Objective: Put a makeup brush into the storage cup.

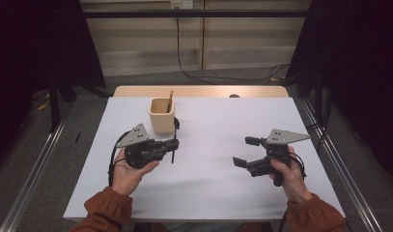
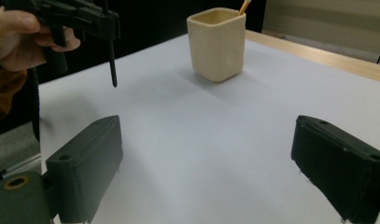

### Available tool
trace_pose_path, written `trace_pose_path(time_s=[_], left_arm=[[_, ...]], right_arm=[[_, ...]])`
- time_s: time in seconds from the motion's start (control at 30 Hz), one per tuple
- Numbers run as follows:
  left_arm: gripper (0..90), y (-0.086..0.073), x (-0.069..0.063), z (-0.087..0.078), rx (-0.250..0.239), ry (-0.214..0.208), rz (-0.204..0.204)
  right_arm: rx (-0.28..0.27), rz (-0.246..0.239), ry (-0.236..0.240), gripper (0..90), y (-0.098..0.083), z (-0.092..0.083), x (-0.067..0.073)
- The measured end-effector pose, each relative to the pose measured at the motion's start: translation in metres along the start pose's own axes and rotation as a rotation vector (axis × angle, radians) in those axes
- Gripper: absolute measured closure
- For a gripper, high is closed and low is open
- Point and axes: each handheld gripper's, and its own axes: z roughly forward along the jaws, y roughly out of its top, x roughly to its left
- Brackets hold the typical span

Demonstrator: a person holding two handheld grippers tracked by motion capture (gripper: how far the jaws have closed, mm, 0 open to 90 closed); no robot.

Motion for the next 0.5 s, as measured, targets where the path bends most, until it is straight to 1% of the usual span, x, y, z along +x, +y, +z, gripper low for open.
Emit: trace_pose_path(time_s=[0.03, 0.07, 0.17, 0.23, 0.3, 0.37, 0.47, 0.5], left_arm=[[85.7, 0.001, 0.001, -0.002, -0.002, 0.006, -0.005], [85.7, 0.003, 0.003, -0.004, -0.013, 0.011, -0.008], [85.7, 0.005, 0.006, -0.008, -0.028, 0.027, -0.016], [85.7, 0.006, 0.009, -0.011, -0.028, 0.041, -0.009], [85.6, 0.008, 0.012, -0.014, -0.033, 0.049, -0.015], [85.7, 0.01, 0.015, -0.016, -0.039, 0.058, -0.015], [85.7, 0.012, 0.017, -0.018, -0.041, 0.064, -0.018], [85.7, 0.013, 0.018, -0.019, -0.038, 0.069, -0.014]], right_arm=[[0.002, 0.006, -0.001, 5.8, -0.001, -0.001, 0.0], [0.002, 0.01, -0.013, 5.0, -0.003, -0.002, 0.0], [0.005, 0.016, -0.032, 5.3, -0.011, -0.004, -0.001], [0.009, 0.02, -0.044, 5.3, -0.015, -0.005, -0.001], [0.0, 0.022, -0.05, 5.0, -0.017, -0.008, -0.001], [-0.015, 0.019, -0.069, 4.5, -0.018, -0.009, 0.0], [-0.018, 0.027, -0.082, 2.8, -0.023, -0.01, 0.001], [-0.018, 0.025, -0.089, 2.8, -0.024, -0.011, 0.001]])
